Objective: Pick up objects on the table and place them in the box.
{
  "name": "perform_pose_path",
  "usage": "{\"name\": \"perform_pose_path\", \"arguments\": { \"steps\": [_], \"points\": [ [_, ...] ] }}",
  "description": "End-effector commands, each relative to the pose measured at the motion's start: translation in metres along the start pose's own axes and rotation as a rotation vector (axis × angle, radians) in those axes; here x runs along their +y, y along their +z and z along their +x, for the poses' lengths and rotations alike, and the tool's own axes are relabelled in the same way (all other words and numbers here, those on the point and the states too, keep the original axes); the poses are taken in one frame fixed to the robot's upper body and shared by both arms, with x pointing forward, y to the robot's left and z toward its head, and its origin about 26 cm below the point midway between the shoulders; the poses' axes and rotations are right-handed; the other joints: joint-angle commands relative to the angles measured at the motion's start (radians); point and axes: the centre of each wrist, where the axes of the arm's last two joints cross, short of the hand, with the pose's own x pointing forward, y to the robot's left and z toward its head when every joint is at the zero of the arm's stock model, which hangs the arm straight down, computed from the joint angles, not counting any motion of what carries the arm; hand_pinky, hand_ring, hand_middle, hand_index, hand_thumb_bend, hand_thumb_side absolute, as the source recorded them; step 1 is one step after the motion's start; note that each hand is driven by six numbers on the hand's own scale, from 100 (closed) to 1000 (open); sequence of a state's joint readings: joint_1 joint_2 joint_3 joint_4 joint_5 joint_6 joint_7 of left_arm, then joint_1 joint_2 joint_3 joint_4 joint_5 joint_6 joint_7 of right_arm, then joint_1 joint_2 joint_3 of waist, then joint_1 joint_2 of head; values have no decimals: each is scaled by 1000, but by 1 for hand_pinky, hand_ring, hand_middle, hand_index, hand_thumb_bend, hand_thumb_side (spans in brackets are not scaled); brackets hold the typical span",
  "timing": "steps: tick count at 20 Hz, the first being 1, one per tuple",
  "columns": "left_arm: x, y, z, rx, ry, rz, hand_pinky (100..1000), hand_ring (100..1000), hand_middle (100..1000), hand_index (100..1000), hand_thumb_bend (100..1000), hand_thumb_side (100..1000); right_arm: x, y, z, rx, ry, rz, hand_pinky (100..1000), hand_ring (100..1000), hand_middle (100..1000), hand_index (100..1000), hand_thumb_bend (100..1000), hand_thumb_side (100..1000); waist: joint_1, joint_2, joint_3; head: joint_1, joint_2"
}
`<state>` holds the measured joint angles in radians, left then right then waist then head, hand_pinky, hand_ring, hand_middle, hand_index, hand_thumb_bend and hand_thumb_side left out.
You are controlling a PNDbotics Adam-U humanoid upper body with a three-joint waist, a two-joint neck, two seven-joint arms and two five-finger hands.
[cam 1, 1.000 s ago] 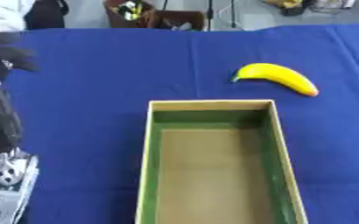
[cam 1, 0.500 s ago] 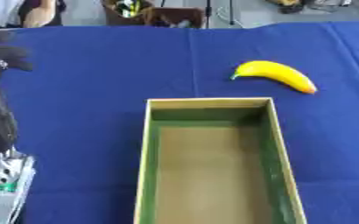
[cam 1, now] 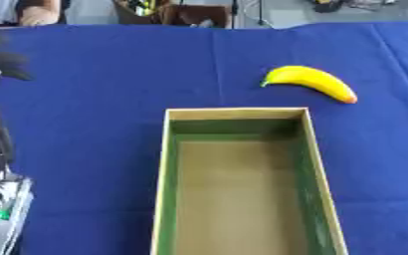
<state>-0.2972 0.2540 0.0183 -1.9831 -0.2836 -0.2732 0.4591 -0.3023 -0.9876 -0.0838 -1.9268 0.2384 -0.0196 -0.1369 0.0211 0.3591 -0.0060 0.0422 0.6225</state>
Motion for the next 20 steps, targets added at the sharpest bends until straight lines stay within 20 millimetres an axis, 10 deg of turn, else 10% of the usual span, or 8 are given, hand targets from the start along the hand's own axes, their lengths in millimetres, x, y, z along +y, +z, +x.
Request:
{"name": "perform_pose_path", "arguments": {
  "steps": [1,20],
  "points": [
    [2,-4,4,-24,4,-11,448,551,608,821,100,1000,-13,-11,-9,19,32,23,738,729,724,829,458,983,-5,-17,2,-5,-3],
    [-2,-5,6,-29,23,-36,446,551,609,823,100,1000,-13,-48,-58,102,73,98,745,740,735,838,493,971,-18,-4,40,-48,-28]
  ]
}}
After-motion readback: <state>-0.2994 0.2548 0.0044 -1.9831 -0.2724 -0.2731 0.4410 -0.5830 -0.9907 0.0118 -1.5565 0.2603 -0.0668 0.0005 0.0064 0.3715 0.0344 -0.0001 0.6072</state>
